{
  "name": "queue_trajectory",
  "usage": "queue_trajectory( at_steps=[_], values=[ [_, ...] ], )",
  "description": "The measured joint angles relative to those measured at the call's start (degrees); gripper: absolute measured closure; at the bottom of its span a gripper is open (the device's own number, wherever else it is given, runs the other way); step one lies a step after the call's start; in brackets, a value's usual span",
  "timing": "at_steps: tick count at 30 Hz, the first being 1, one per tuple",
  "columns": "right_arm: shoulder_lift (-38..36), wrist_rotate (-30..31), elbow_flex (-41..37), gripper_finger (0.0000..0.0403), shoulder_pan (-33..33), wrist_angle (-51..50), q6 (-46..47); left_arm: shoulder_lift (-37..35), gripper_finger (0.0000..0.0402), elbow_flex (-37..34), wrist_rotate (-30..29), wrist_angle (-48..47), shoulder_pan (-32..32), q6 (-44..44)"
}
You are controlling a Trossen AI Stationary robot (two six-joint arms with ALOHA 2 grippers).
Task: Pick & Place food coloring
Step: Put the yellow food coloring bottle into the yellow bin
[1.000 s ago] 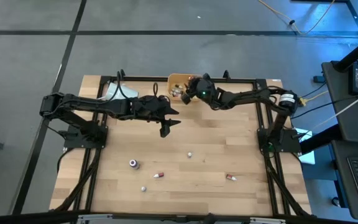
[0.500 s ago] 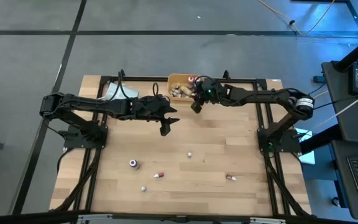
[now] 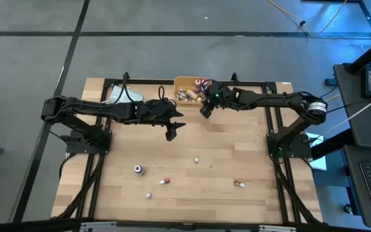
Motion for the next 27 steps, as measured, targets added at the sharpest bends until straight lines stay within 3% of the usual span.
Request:
queue_trajectory(
  at_steps=[7,18,27],
  values=[
    [0.00,-3.24,0.00,0.0224,0.21,-0.10,1.07,0.00,0.0198,0.00,0.00,-0.01,0.00,0.00],
    [0.00,-6.54,0.00,0.0099,1.08,0.30,-0.01,0.00,0.0197,0.00,-0.02,-0.01,0.00,-0.49],
    [0.02,-6.70,0.00,0.0089,1.95,0.33,0.00,0.00,0.0194,0.00,-0.11,0.01,0.00,-0.48]
  ],
)
